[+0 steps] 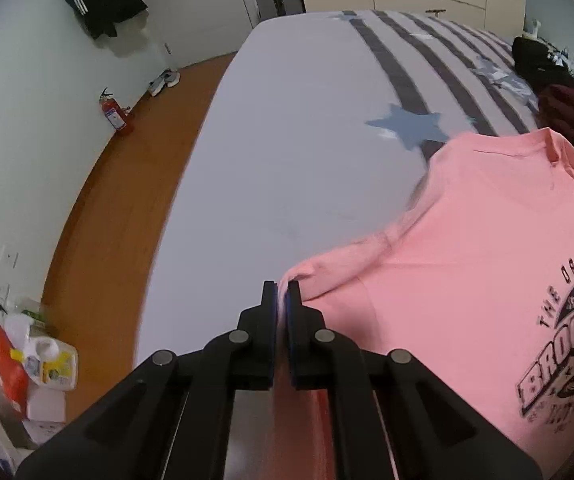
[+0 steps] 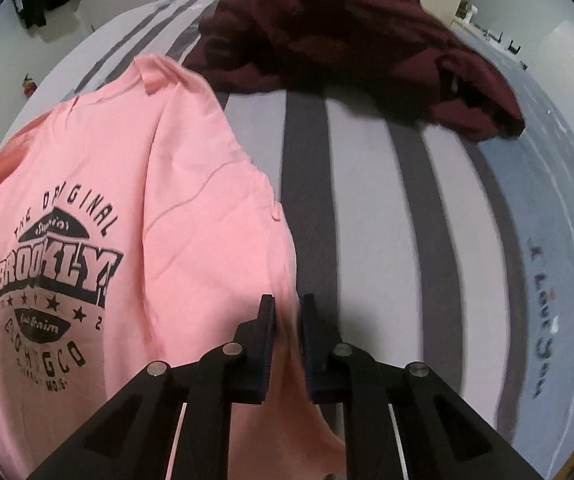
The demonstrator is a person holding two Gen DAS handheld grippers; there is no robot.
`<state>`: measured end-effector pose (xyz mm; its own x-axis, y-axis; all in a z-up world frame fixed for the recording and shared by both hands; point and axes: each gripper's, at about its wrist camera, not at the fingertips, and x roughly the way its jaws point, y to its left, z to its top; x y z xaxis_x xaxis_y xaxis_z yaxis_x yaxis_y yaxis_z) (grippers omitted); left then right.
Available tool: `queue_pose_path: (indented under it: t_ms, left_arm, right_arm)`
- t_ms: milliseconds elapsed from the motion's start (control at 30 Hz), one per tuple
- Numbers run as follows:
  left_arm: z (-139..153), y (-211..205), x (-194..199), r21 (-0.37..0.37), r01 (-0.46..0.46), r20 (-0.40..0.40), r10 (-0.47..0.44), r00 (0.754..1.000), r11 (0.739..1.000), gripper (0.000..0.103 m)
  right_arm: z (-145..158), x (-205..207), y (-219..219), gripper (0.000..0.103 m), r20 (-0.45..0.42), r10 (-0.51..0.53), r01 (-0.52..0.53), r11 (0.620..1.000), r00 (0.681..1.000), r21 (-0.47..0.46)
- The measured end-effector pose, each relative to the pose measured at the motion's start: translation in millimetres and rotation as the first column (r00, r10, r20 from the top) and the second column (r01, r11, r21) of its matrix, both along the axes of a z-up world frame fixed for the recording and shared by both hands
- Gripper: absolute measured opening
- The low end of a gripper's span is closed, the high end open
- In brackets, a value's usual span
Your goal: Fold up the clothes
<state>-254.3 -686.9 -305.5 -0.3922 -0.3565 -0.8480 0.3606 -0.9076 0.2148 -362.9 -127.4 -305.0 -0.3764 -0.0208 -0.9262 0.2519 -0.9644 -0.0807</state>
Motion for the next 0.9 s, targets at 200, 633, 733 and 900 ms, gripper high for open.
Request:
queue_pose_path:
  t_ms: [200, 633, 733, 900]
  left_arm:
    - [-22, -26, -4, 0.069, -0.102, 0.070, 0.097, 0.993, 0.992, 0.004]
    - [-17, -10, -18, -0.029, -0.050, 0.063, 0.051, 0.997, 0.998, 0.004]
    - [-15, -13, -24, -0.030, -0.057, 0.059, 0.059, 0.997, 0.998, 0.009]
    - [-8, -22, -19, -0.015, -0.113, 0.053, 0.114, 0.992, 0.993, 0.023]
  right_arm:
    - [23, -16, 18, 0.004, -0.031, -0.006, 0.007, 1.000, 0.999, 0.027]
    - [29, -126, 55, 0.004, -0.112, 0.144, -0.109, 0.957, 0.983, 0.268]
    - [24, -144, 50, 0.004, -0.099, 0.203, -0.161, 0.932, 0.974, 0.324]
    - [13, -148, 48, 0.040, -0.097, 0.185, -0.135, 0.914, 0.978, 0.383]
